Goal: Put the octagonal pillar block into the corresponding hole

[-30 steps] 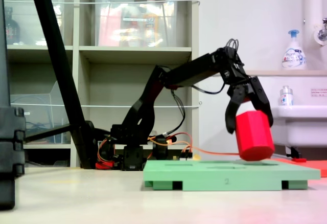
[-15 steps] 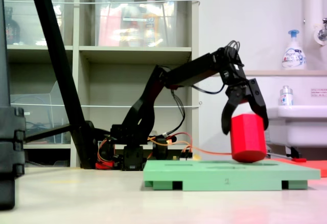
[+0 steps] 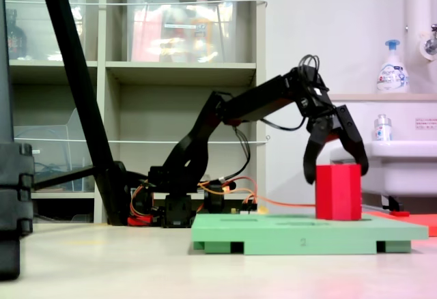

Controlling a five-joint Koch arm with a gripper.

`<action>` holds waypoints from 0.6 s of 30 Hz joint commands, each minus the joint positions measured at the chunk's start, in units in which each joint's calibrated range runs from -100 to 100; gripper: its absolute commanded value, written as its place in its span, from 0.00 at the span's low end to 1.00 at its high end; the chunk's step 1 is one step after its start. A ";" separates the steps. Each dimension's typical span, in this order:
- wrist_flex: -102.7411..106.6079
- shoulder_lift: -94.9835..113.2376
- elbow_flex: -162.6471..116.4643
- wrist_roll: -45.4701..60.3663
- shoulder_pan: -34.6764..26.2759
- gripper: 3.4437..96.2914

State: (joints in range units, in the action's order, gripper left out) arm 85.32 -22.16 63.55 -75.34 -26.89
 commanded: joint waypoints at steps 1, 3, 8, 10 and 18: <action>-5.25 -0.18 3.25 1.27 0.63 0.32; -6.79 -1.02 3.25 1.51 0.68 0.32; -10.74 -3.54 6.14 4.49 0.93 0.32; -12.09 -4.51 6.54 4.84 1.03 0.32; -16.32 -6.89 6.84 6.84 0.98 0.32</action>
State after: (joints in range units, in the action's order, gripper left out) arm 74.35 -29.14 67.07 -69.47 -25.81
